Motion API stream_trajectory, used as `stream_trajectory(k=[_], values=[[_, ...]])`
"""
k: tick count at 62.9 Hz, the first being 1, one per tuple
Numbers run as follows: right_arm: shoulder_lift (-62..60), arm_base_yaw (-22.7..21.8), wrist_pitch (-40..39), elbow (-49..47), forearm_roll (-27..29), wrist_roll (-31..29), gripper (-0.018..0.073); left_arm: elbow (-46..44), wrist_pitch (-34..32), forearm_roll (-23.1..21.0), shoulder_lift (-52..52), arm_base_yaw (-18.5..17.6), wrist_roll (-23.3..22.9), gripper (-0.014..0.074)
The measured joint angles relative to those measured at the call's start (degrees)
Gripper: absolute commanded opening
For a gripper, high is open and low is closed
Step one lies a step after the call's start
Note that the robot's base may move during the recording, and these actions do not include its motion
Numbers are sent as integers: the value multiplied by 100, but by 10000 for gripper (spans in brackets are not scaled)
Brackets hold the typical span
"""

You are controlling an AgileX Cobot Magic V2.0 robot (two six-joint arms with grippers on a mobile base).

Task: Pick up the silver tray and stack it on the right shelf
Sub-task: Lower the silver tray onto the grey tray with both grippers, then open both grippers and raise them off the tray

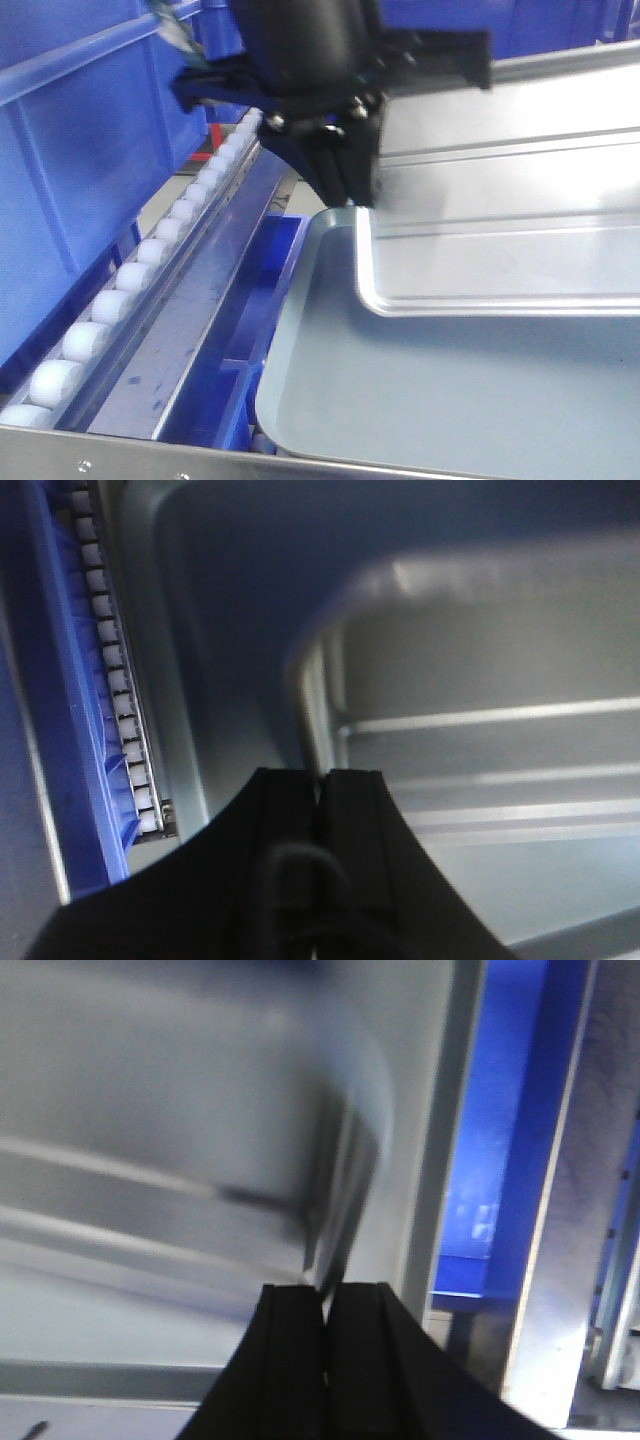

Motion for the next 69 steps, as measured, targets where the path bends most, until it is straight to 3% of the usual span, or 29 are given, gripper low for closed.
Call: stream_trajectory(k=[26,31,39,45,57,62,69], values=[[0,-225,-1094,540,48,-56,82,-140,101,-24,640,2,132,-100],[0,-225,-1159,540,48,-56,178,-151,101,-22,661,2,180,-99],[0,-225,-1159,540,56,-56,407,-251,101,-22,661,2,228,-86],[0,-225,-1159,540,56,-56,551,-302,101,-22,661,14,291,34],[-20,-225,-1159,540,56,-56,560,-384,139,-49,661,14,351,387],[-73,-225,-1159,503,56,-56,560,-460,294,-59,661,14,349,441],[-272,-225,-1159,431,56,-66,553,-603,562,-68,634,14,349,444]])
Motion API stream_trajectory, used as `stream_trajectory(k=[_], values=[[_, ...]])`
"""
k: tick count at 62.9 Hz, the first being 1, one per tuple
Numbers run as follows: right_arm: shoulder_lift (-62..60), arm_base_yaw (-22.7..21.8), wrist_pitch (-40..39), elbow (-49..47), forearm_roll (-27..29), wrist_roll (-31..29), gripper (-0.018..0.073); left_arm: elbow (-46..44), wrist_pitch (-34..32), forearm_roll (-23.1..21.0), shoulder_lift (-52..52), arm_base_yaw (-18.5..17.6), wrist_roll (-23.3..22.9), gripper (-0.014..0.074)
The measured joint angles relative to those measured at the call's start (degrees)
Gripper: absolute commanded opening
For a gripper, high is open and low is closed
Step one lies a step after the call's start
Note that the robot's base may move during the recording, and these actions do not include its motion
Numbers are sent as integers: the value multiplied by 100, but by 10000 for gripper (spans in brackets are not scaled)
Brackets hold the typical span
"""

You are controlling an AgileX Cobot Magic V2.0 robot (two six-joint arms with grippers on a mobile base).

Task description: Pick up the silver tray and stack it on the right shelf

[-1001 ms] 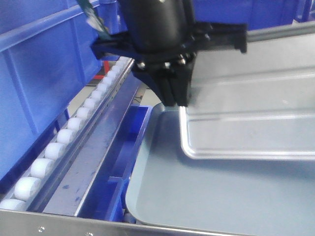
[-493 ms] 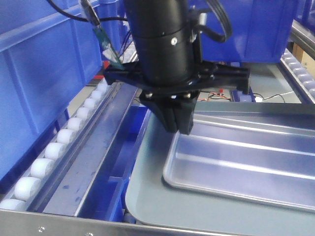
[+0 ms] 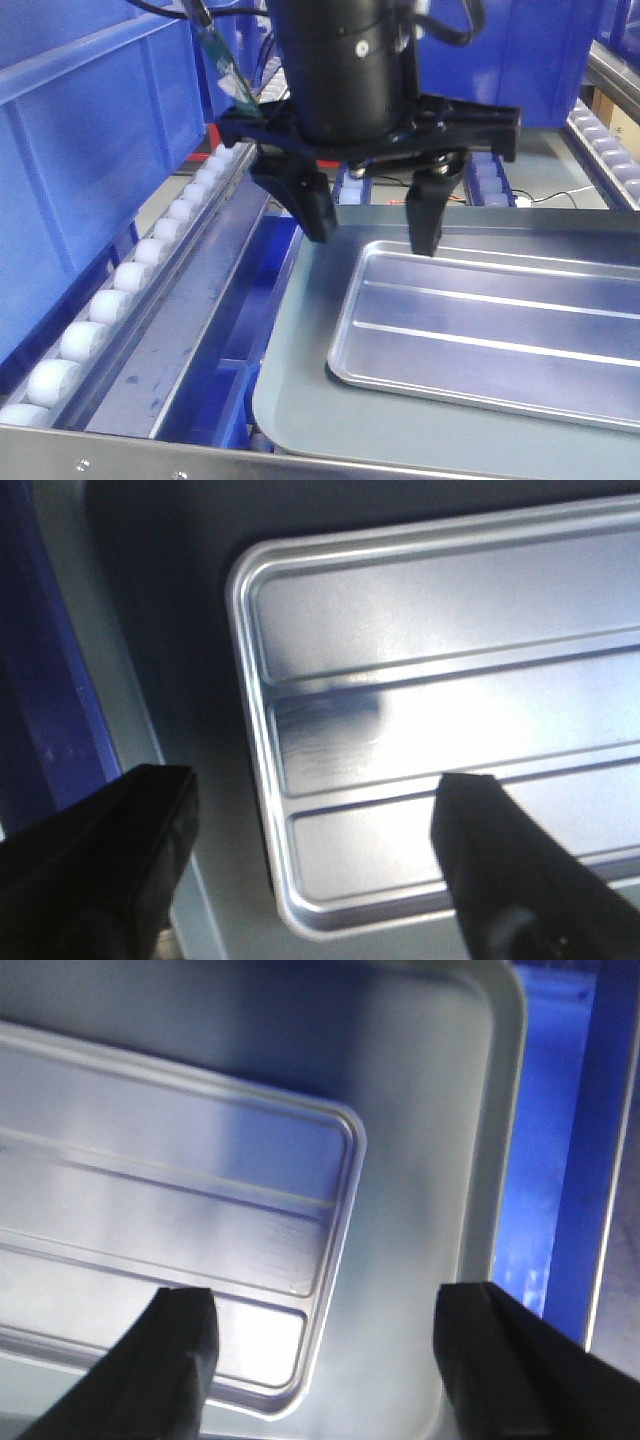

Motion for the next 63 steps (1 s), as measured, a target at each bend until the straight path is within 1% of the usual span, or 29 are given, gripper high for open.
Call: stream_trajectory(k=[6,11,12,17,19,23,29,32,36,38,42,47,51,55,63], values=[[-309,0,39,0,0,0,479,-37,184,79,-189,-40,24,442],[-666,0,104,-2,0,0,375,-47,345,289,-455,-150,31,415],[-740,0,116,-2,0,0,338,-40,376,378,-552,-183,31,405],[-1173,0,184,-2,0,0,195,-40,481,730,-926,-398,45,329],[-1346,0,209,-2,0,0,144,10,492,916,-1136,-536,45,293],[-1753,0,288,-2,0,0,40,122,514,1189,-1490,-777,15,204],[-2393,0,355,-2,0,-25,57,485,517,1718,-2125,-1248,-277,36],[-2712,0,386,-2,0,-121,56,777,527,2013,-2490,-1453,-582,-41],[-3070,0,396,30,16,-293,56,1167,538,2436,-2908,-1699,-1024,-110],[-3254,0,386,96,52,-379,56,1401,538,2686,-3147,-1830,-1277,-95],[-3616,0,319,321,131,-560,56,1943,548,3225,-3695,-2100,-1768,-98],[-3957,0,84,703,218,-791,56,2530,548,3677,-4310,-2382,-2047,-102],[-4154,0,-192,1056,242,-935,56,2990,548,3844,-4811,-2554,-2135,-102],[-4272,0,-540,1419,253,-991,56,3426,469,3913,-5280,-2667,-2172,-102],[-4305,0,-1166,1984,261,-1032,56,4134,170,3949,-6039,-2738,-2185,-102]])
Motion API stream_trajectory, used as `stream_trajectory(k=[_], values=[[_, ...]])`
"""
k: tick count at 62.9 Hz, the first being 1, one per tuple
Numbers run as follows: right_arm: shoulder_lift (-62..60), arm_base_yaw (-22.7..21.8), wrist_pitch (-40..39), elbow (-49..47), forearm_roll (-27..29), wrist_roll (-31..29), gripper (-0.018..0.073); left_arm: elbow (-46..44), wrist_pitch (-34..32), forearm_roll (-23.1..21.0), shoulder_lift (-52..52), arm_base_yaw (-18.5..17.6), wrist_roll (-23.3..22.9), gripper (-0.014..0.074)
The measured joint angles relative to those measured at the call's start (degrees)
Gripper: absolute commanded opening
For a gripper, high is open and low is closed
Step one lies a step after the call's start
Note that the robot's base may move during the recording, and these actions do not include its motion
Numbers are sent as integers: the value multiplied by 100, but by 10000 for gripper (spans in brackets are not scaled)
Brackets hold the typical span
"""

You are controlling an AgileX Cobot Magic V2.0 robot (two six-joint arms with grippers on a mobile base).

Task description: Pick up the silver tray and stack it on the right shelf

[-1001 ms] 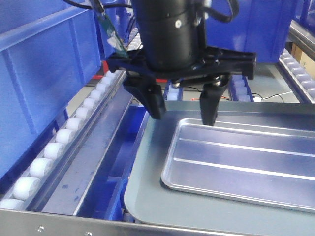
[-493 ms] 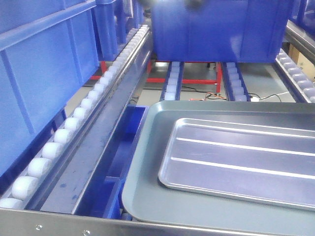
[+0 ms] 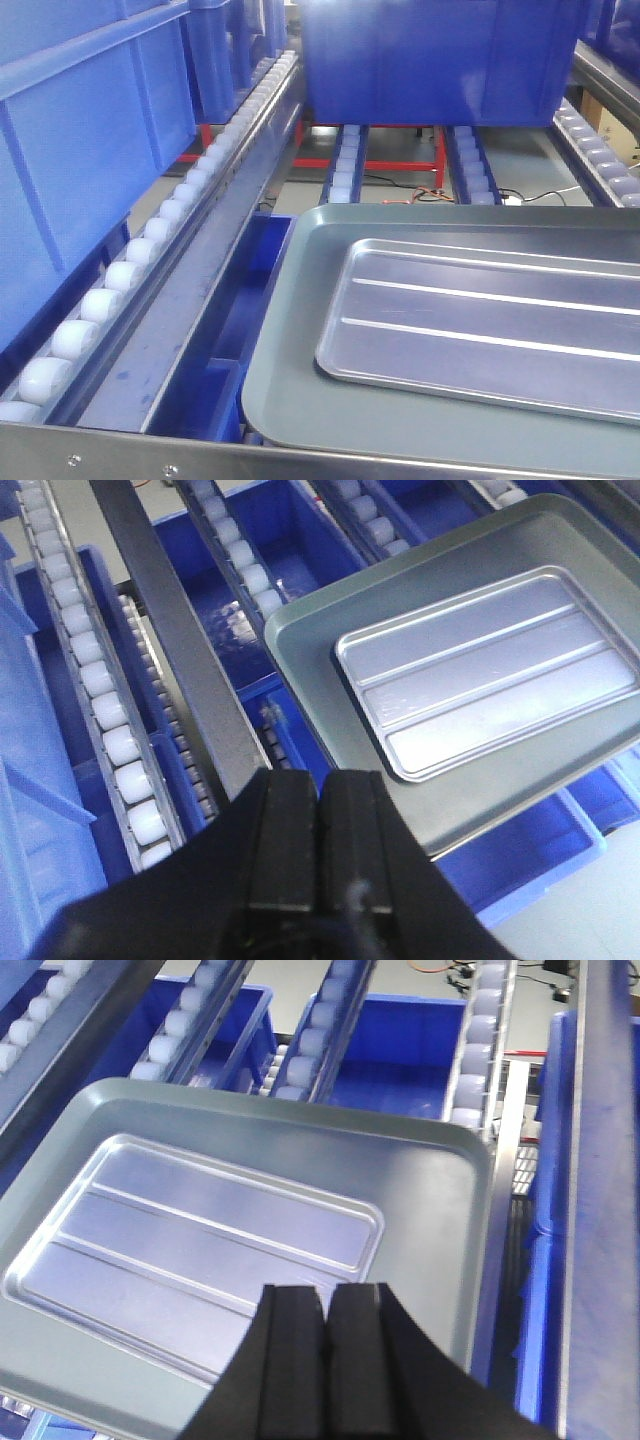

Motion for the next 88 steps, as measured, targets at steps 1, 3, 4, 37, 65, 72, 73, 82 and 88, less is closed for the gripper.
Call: stream_trajectory(k=[1,3,4,37,65,72,73,82,88], values=[[0,0,-72,36,0,-3,56,74,-53,2,-95,-10,0,-102],[0,0,-162,113,0,-3,56,177,-118,13,-241,-11,0,-102],[0,0,-217,148,0,-12,56,212,-158,13,-293,-11,0,-102],[0,0,-466,236,0,-24,56,355,-336,13,-670,-11,-13,-102],[0,0,-475,236,0,-35,56,355,-312,50,-672,-11,-13,-102],[0,0,-475,236,0,-35,56,355,-312,63,-672,-11,-13,-102],[0,0,-475,236,0,-35,56,355,-312,63,-672,-11,-13,-102],[0,0,-477,236,0,-35,56,355,-312,63,-672,-11,-13,-102],[0,0,-477,236,0,-35,56,355,-312,63,-672,-11,-13,-102]])
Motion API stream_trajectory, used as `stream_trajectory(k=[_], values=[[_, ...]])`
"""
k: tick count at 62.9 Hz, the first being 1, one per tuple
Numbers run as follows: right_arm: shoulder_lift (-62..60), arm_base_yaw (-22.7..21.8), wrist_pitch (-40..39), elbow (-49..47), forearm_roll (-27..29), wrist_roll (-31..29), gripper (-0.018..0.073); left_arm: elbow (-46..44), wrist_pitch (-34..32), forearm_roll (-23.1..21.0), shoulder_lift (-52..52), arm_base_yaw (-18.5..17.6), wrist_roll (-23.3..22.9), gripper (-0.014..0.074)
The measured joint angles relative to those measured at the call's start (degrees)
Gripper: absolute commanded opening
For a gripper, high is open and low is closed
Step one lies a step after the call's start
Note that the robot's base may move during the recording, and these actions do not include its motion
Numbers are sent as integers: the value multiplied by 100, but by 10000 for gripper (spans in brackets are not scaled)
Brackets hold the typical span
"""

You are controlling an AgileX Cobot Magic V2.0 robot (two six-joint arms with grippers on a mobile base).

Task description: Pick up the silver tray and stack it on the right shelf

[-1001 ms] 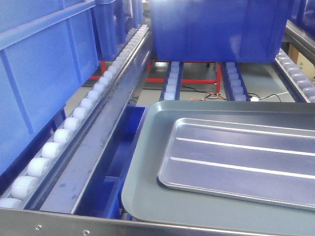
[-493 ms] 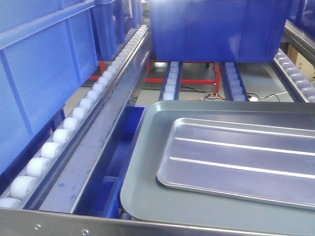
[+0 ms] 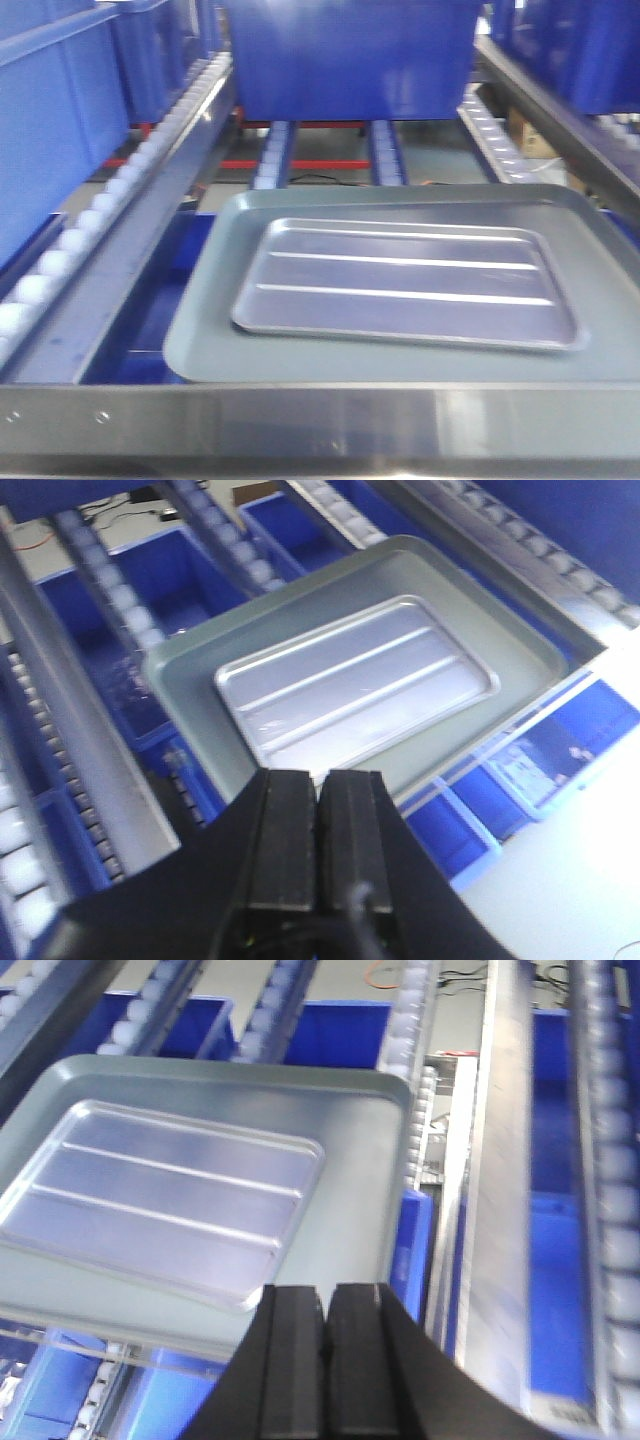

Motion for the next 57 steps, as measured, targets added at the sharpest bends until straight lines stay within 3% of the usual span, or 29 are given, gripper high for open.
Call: stream_trajectory(k=[57], values=[[0,0,0,0,0,0,56,0,0,0,0,0,0,-102]])
